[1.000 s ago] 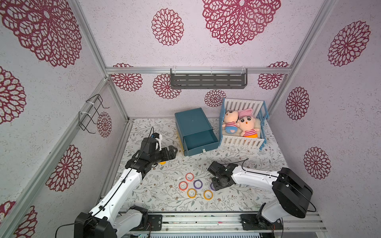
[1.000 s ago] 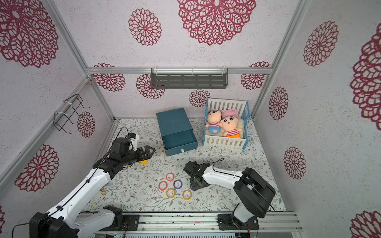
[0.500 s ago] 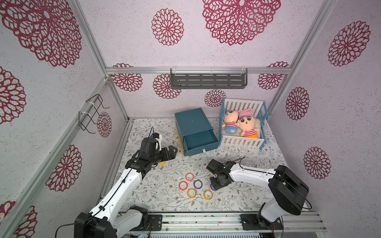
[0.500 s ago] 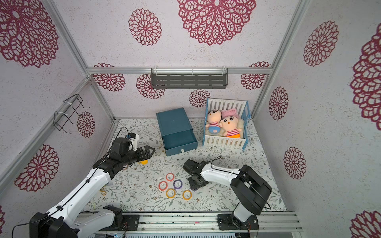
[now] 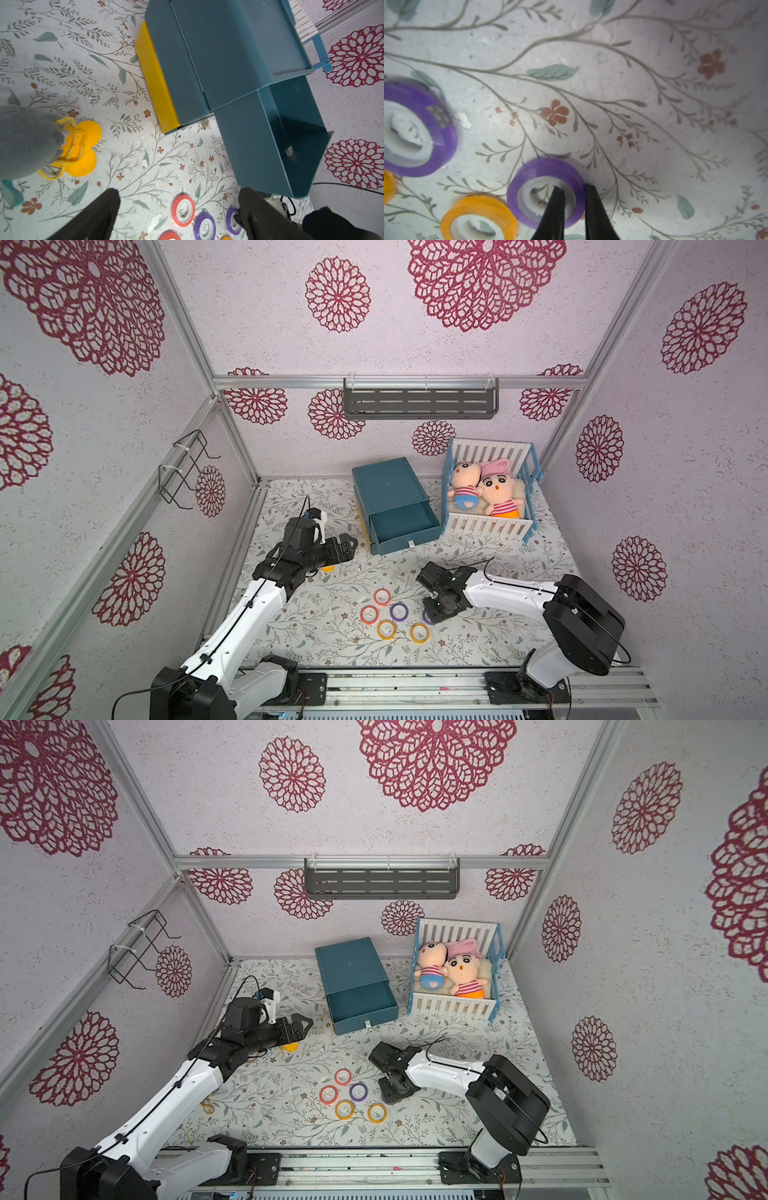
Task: Place the transparent tape into the drawer according to color
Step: Pick up the tape at the center of the board.
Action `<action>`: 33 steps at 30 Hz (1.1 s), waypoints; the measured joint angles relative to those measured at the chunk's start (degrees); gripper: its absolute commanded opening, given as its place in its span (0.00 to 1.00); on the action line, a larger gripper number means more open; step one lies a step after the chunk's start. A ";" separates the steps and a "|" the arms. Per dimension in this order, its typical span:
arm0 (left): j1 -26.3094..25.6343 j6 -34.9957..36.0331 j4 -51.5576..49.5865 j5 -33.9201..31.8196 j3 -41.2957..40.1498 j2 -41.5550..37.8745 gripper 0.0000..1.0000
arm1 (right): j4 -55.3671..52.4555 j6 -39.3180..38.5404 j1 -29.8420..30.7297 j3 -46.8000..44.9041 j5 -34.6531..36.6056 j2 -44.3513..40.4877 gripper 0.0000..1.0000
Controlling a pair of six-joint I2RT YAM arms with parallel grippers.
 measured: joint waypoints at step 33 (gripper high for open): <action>0.00 -0.07 0.02 0.92 0.00 1.07 0.97 | -14.84 0.02 -2.60 12.17 2.05 -8.85 0.00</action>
